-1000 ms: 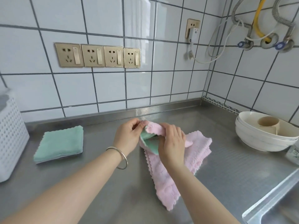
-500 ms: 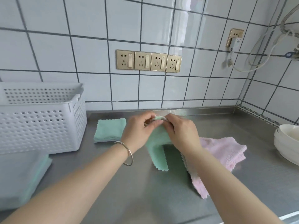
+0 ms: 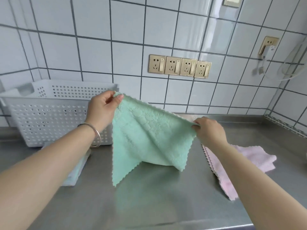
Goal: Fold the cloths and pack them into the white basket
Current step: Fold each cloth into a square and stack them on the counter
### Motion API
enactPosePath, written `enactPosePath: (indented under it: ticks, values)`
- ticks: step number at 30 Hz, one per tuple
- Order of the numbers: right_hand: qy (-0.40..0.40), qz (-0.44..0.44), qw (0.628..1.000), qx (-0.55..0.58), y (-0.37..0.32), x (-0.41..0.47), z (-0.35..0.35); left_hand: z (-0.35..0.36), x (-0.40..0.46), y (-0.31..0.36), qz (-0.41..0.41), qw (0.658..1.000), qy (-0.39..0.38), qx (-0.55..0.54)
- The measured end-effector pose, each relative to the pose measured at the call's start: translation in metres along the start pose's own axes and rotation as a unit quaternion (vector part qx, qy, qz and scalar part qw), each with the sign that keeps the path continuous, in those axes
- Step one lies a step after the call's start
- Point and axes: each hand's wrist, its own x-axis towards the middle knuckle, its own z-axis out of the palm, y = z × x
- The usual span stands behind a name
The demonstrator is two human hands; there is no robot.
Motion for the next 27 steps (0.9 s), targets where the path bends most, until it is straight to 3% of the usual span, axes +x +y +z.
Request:
enactPosePath:
  ticks: [6, 11, 13, 16, 19, 23, 27]
  values:
    - [0.058, 0.035, 0.993, 0.100, -0.041, 0.058, -0.022, -0.028, 0.055, -0.016, -0.012, 0.994, 0.015, 0.110]
    - [0.152, 0.039, 0.921, 0.356, -0.057, 0.062, -0.058, -0.049, 0.077, 0.003, 0.009, 0.999, 0.034, 0.018]
    - [0.144, 0.007, 0.927, 0.346, -0.053, 0.042, -0.059, -0.059, 0.057, 0.001, 0.009, 0.999, 0.011, 0.043]
    - [0.097, -0.030, 0.961, 0.259, -0.033, -0.001, -0.044, -0.070, 0.009, -0.015, -0.007, 0.996, -0.070, 0.055]
    - [-0.001, -0.058, 0.983, 0.173, 0.001, -0.052, -0.011, -0.076, -0.051, -0.037, -0.028, 0.975, -0.201, 0.093]
    - [-0.147, -0.102, 0.971, 0.160, 0.041, -0.114, 0.029, -0.076, -0.127, -0.064, -0.060, 0.916, -0.362, 0.162]
    - [-0.194, -0.078, 0.962, 0.177, 0.059, -0.147, 0.044, -0.066, -0.168, -0.071, -0.036, 0.875, -0.444, 0.191]
